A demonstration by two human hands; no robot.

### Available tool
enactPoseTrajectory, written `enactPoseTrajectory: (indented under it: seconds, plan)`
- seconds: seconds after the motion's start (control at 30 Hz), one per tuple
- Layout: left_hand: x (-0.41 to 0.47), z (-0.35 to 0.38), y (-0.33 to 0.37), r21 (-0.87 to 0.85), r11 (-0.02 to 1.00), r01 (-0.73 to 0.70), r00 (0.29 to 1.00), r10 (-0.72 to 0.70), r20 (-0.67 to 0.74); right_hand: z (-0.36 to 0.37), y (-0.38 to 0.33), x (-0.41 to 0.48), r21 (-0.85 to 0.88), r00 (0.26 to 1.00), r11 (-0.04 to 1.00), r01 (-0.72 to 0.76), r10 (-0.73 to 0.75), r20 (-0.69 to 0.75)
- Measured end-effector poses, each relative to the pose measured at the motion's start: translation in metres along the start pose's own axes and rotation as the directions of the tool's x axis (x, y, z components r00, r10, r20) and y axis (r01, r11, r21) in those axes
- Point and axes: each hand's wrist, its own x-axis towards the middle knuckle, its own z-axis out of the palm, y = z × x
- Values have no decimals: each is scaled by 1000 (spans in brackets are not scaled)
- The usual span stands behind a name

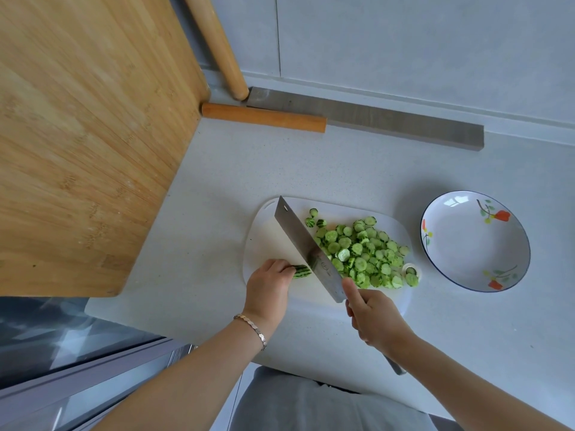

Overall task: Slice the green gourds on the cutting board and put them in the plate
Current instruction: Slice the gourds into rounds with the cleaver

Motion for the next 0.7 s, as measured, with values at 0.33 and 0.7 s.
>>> enactPoseTrajectory:
  seconds: [0.33, 0.7]
  plan:
    - [-2, 3, -2, -9, 1000, 23, 1000, -23, 9, 17, 4, 7, -79, 1000, 997, -1, 0, -18]
    - [3, -2, 2, 4, 1000, 15, 1000, -15, 14, -1, 4, 3, 56, 999, 997, -43, 43, 1]
